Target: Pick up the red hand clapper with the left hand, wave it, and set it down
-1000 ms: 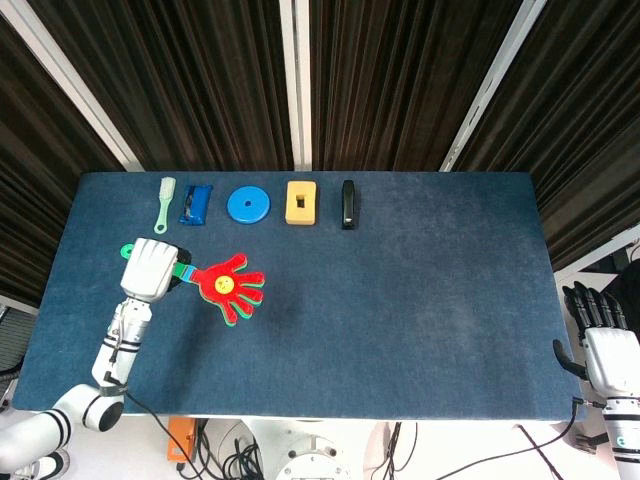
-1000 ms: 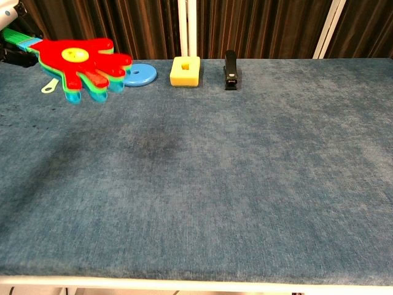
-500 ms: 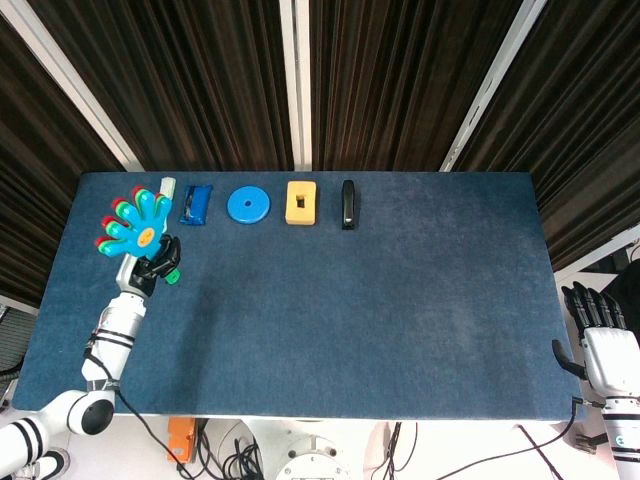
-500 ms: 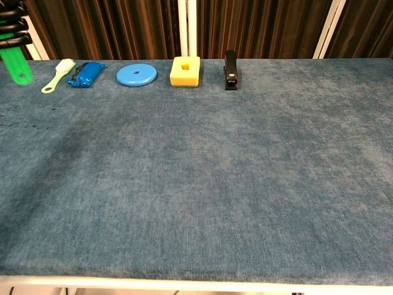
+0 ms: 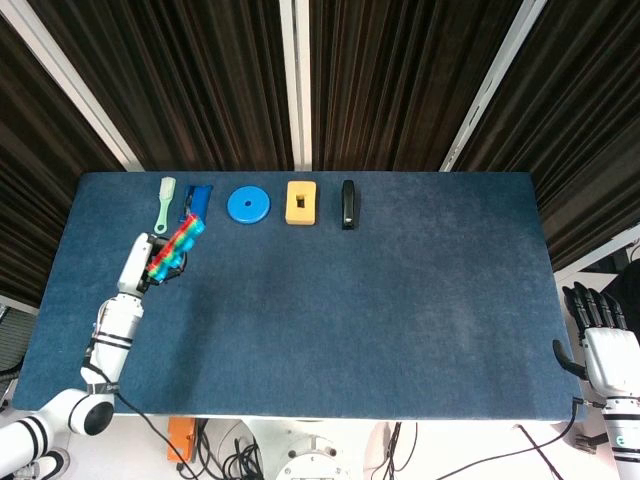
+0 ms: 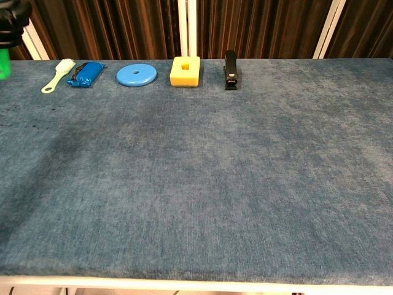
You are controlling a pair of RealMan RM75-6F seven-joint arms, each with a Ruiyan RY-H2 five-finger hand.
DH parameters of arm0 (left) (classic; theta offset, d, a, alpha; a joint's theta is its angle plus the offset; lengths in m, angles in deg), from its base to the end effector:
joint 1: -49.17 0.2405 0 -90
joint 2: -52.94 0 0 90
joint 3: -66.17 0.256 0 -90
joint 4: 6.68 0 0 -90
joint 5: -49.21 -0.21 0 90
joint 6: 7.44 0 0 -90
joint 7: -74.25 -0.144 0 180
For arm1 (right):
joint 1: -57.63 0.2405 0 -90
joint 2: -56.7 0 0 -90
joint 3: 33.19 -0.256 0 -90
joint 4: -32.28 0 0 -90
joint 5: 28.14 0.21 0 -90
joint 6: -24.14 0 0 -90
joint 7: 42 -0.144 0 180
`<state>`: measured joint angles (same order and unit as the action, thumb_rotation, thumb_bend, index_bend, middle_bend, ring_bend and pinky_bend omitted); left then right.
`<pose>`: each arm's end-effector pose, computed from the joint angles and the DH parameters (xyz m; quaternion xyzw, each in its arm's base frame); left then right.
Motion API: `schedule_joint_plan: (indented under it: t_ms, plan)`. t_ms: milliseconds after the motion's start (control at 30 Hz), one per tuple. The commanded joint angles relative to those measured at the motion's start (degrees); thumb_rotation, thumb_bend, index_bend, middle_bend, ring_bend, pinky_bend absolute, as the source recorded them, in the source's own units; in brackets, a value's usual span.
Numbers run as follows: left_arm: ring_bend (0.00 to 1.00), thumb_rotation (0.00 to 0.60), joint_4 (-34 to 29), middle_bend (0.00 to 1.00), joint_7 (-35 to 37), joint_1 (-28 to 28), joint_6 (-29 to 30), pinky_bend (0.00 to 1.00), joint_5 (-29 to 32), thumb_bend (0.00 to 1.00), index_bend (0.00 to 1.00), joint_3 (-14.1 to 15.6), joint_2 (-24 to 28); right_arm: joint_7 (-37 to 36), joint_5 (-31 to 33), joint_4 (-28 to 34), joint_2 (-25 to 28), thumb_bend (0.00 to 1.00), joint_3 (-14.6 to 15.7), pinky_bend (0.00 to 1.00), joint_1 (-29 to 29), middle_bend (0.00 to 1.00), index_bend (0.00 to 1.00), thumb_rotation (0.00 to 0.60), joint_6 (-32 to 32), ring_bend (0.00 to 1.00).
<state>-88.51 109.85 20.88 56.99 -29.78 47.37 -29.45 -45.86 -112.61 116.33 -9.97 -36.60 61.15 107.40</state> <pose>-0.2054 0.3449 0.0740 -0.4694 -0.5584 -0.6157 0.2980 -0.3443 -0.1769 0.1588 0.5855 -0.3973 0.3632 0.6061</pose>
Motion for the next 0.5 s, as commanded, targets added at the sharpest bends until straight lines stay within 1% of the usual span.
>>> schedule_joint_plan:
  t_ms: [33, 67, 167, 400, 433, 500]
  plan:
    - [1.0, 0.6, 18.5, 1.0, -43.6, -4.1, 13.6, 1.0, -18.3, 0.71, 1.0, 9.3, -6.7, -0.1, -0.1, -0.1, 0.0, 0.31, 0.0, 0.0, 0.0, 0.0, 0.0, 0.6, 0.0, 0.0]
    - [1.0, 0.6, 19.7, 1.0, -44.1, -4.5, 13.7, 1.0, -19.1, 0.71, 1.0, 9.9, -7.0, -0.2, -0.1, -0.2, 0.0, 0.31, 0.0, 0.0, 0.0, 0.0, 0.0, 0.6, 0.1, 0.0]
    - [1.0, 0.6, 20.4, 1.0, -44.0, -4.8, 13.4, 1.0, -19.0, 0.71, 1.0, 10.6, -7.2, -0.5, 0.0, -0.3, 0.0, 0.31, 0.0, 0.0, -0.1, 0.0, 0.0, 0.6, 0.1, 0.0]
    - [1.0, 0.6, 19.8, 1.0, -44.0, -5.2, 13.0, 1.0, -17.5, 0.71, 1.0, 10.9, -6.7, -0.6, 0.0, -0.5, -0.1, 0.31, 0.0, 0.0, 0.0, 0.0, 0.0, 0.6, 0.0, 0.0]
    - [1.0, 0.6, 19.3, 1.0, -43.3, -4.9, 13.2, 1.0, -16.6, 0.71, 1.0, 10.6, -6.9, -0.6, 0.0, -0.5, -0.1, 0.31, 0.0, 0.0, 0.0, 0.0, 0.0, 0.6, 0.0, 0.0]
    - [1.0, 0.6, 15.2, 1.0, -35.4, -3.4, 13.8, 1.0, -11.0, 0.71, 1.0, 7.9, -8.3, -0.5, 0.0, -0.4, -0.1, 0.31, 0.0, 0.0, 0.0, 0.0, 0.0, 0.6, 0.0, 0.0]
